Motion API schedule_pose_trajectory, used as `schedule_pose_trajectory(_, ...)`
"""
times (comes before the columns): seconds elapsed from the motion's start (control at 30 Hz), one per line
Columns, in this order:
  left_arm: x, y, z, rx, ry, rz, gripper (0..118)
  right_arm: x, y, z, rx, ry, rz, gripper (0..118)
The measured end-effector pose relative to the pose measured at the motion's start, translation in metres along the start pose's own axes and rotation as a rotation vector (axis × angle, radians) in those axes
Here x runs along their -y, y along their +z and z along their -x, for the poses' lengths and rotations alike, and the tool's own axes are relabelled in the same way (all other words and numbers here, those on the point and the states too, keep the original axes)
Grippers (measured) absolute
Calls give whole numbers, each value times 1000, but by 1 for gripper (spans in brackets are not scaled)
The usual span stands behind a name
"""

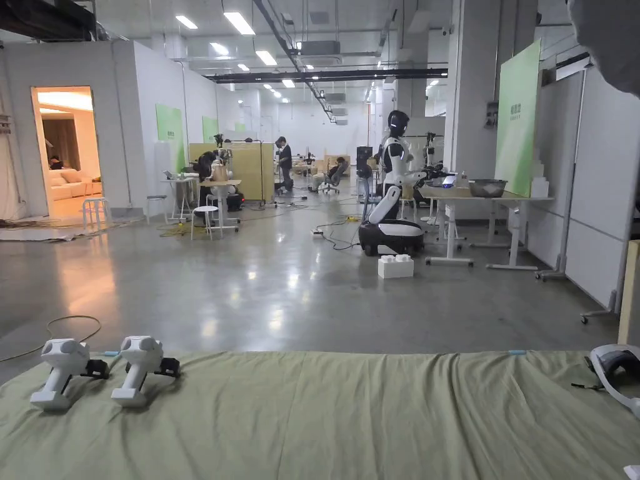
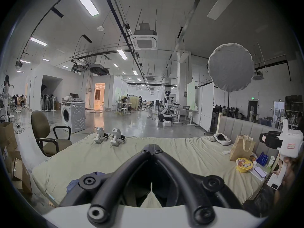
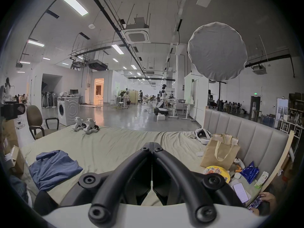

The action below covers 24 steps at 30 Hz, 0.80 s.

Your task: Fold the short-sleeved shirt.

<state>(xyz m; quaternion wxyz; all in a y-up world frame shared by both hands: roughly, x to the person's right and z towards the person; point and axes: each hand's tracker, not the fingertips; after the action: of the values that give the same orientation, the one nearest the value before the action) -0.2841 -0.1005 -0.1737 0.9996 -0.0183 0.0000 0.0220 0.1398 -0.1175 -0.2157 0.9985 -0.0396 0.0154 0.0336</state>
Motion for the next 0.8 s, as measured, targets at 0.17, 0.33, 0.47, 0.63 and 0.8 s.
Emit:
schedule_pose_trajectory(0.17, 0, -1, 0, -3, -19, 4, 2, 0, 2, -1, -8, -17, -2, 2)
schedule_pose_trajectory(0.33, 3, -2, 5, 9, -43, 15, 2, 3, 3, -1, -24, -14, 4, 2)
schedule_pose_trajectory(0.47, 8, -6, 22, 10, -8, 45, 2, 8, 2, 1, -46, -10, 22, 2)
schedule_pose_trajectory(0.63, 20, -23, 62, -54, 1, 193, 2, 21, -8, 7, -93, -48, 68, 2)
schedule_pose_trajectory(0.8, 53, -52, 108, -130, 87, 344, 93, 36, -20, 14, -146, -73, 126, 2)
